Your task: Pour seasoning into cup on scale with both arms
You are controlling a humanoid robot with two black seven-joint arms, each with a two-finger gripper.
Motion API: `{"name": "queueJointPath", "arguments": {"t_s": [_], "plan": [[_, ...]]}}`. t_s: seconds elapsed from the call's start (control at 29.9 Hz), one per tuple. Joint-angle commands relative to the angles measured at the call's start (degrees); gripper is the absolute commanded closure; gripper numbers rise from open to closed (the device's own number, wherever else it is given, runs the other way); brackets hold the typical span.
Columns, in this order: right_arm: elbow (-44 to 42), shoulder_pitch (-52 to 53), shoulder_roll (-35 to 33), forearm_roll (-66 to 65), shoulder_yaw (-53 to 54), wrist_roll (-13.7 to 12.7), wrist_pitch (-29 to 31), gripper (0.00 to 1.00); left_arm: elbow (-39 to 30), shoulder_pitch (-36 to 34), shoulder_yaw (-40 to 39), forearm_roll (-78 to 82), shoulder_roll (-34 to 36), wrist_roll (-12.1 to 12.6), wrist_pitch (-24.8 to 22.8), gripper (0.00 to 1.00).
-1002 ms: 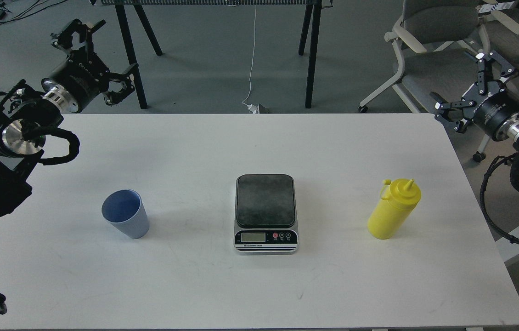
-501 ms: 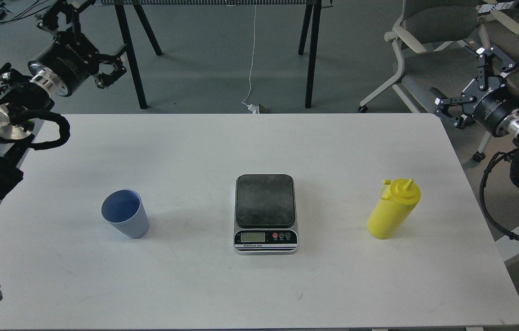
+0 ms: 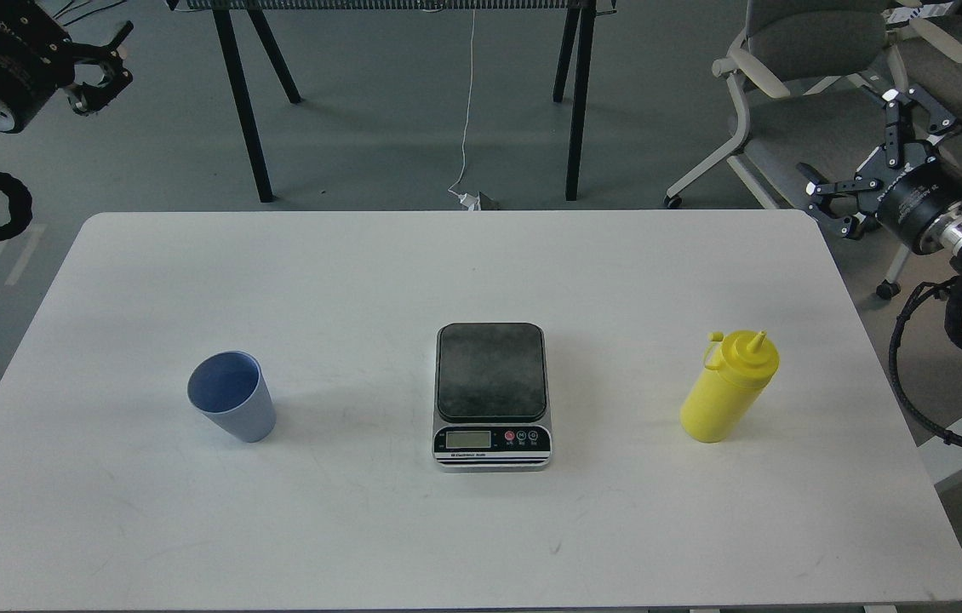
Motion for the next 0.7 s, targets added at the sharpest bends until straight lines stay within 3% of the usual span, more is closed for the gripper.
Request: {"name": "queueJointPath", "arguments": {"t_s": [0.0,0.27,0.33,0.5,0.67], "plan": [[0.05,0.0,0.08,-0.03,-0.07,0.0,0.0,0.01,0.08,0.14,-0.28,-0.34,0.07,0.27,0.01,0.0],[-0.04,-0.27,0.52,-0.03,-0.33,0.0,0.0,0.01,0.0,-0.03,1.21,2.72,0.07,-2.19,0.01,0.0],[-0.04,-0.36,0.61,-0.03,-0.33,0.0,0.0,0.01,-0.27,-0.47,1.57,9.55,0.86,-4.38,0.01,0.0],[-0.04,-0.62,0.61,-0.03,-0.42,0.0,0.0,0.01,-0.8,-5.65,1.57,35.29,4.46,-14.65,0.01,0.0],[-0.04,-0.71,0.61,-0.03,-0.42,0.0,0.0,0.01,-9.12,-7.77,1.74,56.74,6.57,-18.53,0.01,0.0]]}}
